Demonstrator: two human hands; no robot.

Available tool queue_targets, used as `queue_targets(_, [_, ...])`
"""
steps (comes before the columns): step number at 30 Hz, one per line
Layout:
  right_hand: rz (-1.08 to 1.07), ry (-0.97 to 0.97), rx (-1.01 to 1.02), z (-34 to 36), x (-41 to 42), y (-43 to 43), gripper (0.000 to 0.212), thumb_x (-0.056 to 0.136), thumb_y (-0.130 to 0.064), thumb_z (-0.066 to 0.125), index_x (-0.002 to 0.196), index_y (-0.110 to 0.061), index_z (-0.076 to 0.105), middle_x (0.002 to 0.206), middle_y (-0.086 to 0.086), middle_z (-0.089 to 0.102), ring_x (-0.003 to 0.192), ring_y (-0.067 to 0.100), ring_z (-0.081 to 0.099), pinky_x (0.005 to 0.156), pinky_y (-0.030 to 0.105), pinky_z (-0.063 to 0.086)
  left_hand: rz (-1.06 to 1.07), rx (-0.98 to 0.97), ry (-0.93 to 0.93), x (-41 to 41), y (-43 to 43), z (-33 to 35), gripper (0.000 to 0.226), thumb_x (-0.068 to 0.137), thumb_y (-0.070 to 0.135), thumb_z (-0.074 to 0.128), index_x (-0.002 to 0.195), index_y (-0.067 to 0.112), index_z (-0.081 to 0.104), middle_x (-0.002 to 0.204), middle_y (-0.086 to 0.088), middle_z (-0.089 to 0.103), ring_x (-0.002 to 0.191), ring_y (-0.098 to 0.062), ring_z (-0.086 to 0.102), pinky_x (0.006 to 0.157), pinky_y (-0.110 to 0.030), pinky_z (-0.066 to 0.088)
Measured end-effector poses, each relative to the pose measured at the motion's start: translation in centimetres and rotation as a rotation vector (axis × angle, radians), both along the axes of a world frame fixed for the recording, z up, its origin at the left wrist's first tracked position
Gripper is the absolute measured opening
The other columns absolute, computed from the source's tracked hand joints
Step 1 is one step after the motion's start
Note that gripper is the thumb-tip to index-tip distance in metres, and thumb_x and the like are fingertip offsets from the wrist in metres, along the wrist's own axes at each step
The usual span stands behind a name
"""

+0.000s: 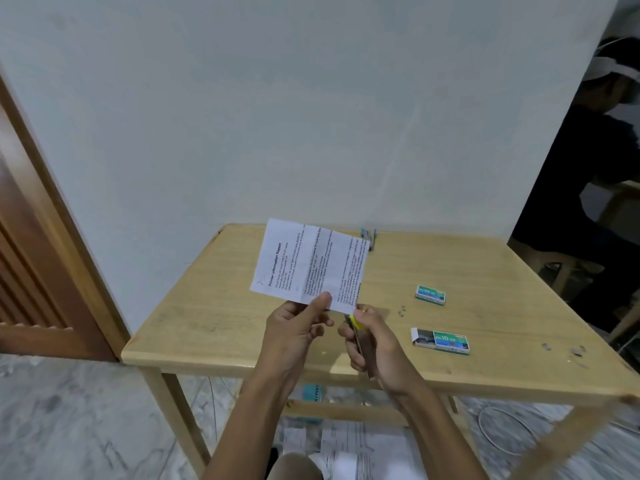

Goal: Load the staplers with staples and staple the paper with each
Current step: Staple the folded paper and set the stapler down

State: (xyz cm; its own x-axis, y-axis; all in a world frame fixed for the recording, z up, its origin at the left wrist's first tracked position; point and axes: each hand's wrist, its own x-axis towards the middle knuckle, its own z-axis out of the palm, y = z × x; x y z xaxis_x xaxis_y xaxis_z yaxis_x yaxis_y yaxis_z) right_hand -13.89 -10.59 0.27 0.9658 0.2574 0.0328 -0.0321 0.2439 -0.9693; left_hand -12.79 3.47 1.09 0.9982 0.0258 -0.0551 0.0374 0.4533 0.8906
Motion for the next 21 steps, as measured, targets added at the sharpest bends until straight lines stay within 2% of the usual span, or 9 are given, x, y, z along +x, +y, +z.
queue_targets(3, [-0.059,-0.054,-0.055,-0.1,-0.1,0.3,0.060,0.071,-0.053,0.057,0.105,-0.005,0.044,0.074,0.007,0.047,0.046,0.012,0.036,0.047,0.023,0.033,0.018,-0.034,-0.006,-0.2,-0.5,0.0,0.015,0.070,0.020,0.078,0.074,0.010,0.069,0.066,-0.007,0.065,0.062,-0.018,0.056,0.060,-0.027,0.040])
queue_targets(5, [-0.099,-0.078,-0.106,-0.1,-0.2,0.4,0.061,0.071,-0.056,0.058,0.103,-0.006,0.046,0.065,0.010,0.043,0.049,0.013,0.039,0.049,0.022,0.035,0.018,-0.055,-0.011,-0.3,-0.7,0.1,0.012,0.071,0.020,0.077,0.071,0.010,0.069,0.062,-0.007,0.064,0.060,-0.016,0.056,0.060,-0.026,0.041])
queue_targets(7, [-0.104,-0.094,-0.093,-0.1,-0.3,0.6,0.049,0.078,-0.052,0.059,0.100,-0.010,0.047,0.055,0.004,0.042,0.049,0.012,0.040,0.049,0.020,0.036,0.022,-0.053,-0.017,-0.3,-0.9,-0.1,0.011,0.072,0.021,0.076,0.072,0.010,0.072,0.065,-0.008,0.066,0.062,-0.015,0.058,0.060,-0.025,0.041])
queue_targets(9, [-0.125,-0.104,-0.067,0.2,-0.3,0.9,0.035,0.084,-0.044,0.054,0.097,-0.012,0.046,0.053,0.004,0.041,0.047,0.012,0.040,0.047,0.018,0.035,0.035,-0.040,-0.016,-0.2,-0.9,-0.4,0.016,0.072,0.023,0.078,0.077,0.008,0.074,0.072,-0.011,0.067,0.065,-0.015,0.057,0.062,-0.026,0.041])
queue_targets(13, [-0.197,-0.092,0.006,0.4,0.1,1.1,0.034,0.084,-0.040,0.054,0.098,-0.010,0.051,0.054,0.009,0.041,0.045,0.014,0.041,0.042,0.017,0.034,0.047,-0.038,-0.014,0.0,-1.0,-0.9,0.023,0.067,0.028,0.081,0.077,0.010,0.072,0.072,-0.008,0.062,0.066,-0.015,0.054,0.061,-0.027,0.040])
queue_targets(16, [-0.237,-0.087,0.063,0.4,0.3,1.1,0.030,0.085,-0.036,0.068,0.092,-0.010,0.057,0.060,0.008,0.051,0.050,0.014,0.046,0.046,0.018,0.038,0.034,-0.051,-0.018,0.0,-1.0,-0.9,0.026,0.070,0.026,0.079,0.083,0.004,0.072,0.072,-0.009,0.062,0.067,-0.017,0.053,0.059,-0.026,0.039])
queue_targets(19, [-0.243,-0.068,0.120,0.3,0.2,1.0,0.020,0.081,-0.033,0.064,0.083,-0.013,0.062,0.063,0.003,0.061,0.052,0.011,0.055,0.046,0.016,0.043,0.013,-0.066,-0.012,-0.2,-0.9,-0.7,0.027,0.070,0.023,0.078,0.085,0.001,0.070,0.070,-0.010,0.060,0.061,-0.015,0.053,0.059,-0.027,0.038])
queue_targets(21, [-0.222,-0.050,0.172,0.3,0.1,0.9,0.014,0.082,-0.030,0.064,0.078,-0.017,0.066,0.065,0.004,0.065,0.055,0.013,0.061,0.050,0.020,0.049,-0.007,-0.067,-0.012,-0.3,-0.8,-0.6,0.025,0.071,0.021,0.078,0.086,0.003,0.070,0.069,-0.008,0.060,0.059,-0.013,0.053,0.059,-0.026,0.038])
